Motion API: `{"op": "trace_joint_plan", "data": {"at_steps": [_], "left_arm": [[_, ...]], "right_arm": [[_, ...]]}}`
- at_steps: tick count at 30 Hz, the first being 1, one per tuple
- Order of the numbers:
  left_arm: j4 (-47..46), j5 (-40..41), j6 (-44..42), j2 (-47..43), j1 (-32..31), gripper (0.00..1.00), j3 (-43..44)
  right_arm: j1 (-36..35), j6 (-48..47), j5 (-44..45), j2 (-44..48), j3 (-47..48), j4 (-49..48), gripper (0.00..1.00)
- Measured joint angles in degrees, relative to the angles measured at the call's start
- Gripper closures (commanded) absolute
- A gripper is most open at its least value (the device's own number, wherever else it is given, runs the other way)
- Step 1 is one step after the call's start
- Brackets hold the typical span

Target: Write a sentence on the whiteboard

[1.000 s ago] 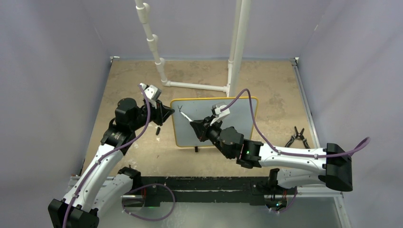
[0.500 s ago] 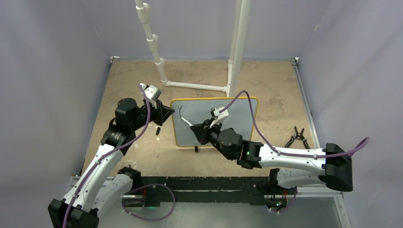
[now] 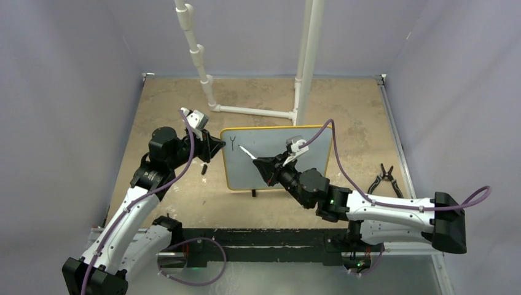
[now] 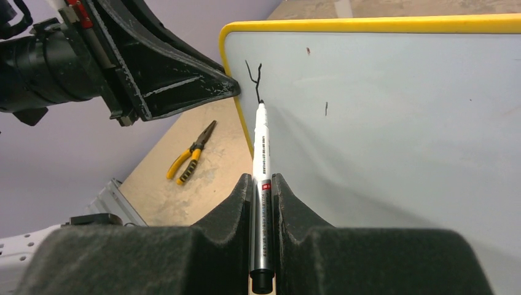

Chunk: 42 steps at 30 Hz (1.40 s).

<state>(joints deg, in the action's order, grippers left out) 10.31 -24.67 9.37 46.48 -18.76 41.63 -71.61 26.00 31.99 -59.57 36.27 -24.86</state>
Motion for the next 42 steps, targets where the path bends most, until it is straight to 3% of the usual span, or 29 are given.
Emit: {"op": "trace_joint_plan", "data": {"at_steps": [42], "left_arm": [[-0.2, 0.0, 0.0, 0.0, 0.0, 1.0, -0.1]], "right_arm": [[0.0, -0.7, 1.5, -5.8, 3.3, 3.3, 1.0]]}}
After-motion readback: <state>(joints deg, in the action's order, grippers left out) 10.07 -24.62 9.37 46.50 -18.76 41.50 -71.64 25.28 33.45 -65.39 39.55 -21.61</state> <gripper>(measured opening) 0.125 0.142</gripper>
